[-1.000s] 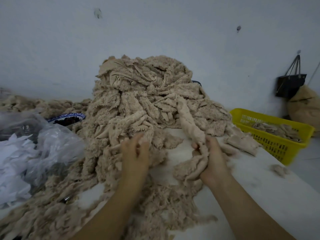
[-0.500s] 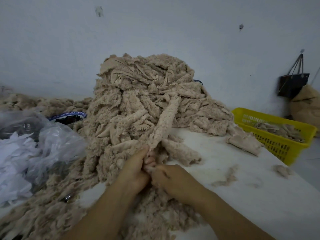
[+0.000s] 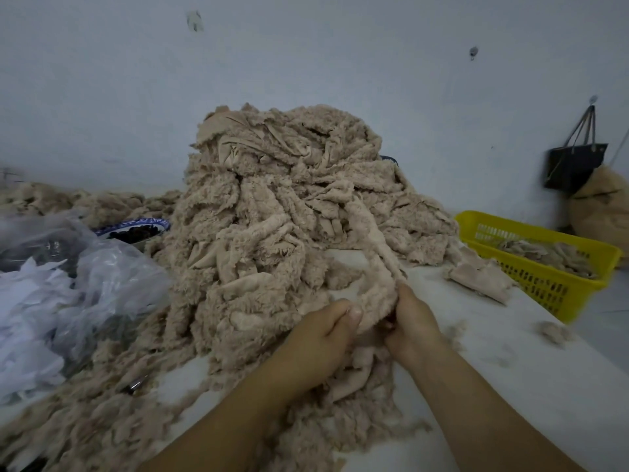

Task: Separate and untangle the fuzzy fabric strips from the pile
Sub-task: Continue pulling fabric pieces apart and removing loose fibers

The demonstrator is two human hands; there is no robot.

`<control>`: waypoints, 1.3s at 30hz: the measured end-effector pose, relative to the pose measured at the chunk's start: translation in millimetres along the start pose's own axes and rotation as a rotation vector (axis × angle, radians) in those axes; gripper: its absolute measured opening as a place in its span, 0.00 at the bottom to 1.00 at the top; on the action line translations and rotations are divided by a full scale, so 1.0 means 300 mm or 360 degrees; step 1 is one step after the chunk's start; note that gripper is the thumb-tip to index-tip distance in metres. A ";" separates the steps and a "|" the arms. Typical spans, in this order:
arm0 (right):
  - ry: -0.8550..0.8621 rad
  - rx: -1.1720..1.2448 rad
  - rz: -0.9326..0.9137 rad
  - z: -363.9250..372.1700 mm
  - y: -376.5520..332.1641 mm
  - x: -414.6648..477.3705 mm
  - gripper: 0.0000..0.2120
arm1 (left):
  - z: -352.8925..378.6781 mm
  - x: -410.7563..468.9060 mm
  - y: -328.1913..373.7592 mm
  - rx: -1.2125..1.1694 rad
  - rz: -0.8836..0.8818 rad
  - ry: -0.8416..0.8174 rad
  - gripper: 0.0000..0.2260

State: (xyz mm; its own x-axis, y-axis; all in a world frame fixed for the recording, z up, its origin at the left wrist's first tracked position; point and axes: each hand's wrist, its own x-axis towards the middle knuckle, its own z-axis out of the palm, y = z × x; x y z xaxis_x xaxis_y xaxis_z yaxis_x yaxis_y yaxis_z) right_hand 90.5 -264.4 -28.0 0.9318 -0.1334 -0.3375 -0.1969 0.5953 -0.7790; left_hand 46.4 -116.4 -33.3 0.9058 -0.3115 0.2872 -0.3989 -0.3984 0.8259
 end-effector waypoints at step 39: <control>-0.0099 -0.1558 -0.0821 -0.027 0.020 0.014 0.18 | -0.222 0.026 -0.032 -0.2046 -0.0303 0.0695 0.18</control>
State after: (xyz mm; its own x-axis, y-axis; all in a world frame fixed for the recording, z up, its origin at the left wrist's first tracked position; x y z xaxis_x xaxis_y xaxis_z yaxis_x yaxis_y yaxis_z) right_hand 90.9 -267.7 -38.4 0.9797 -0.1286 0.1535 0.0889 -0.4076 -0.9088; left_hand 66.9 -57.6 -6.6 0.9976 0.0478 0.0499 -0.0689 0.7439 0.6647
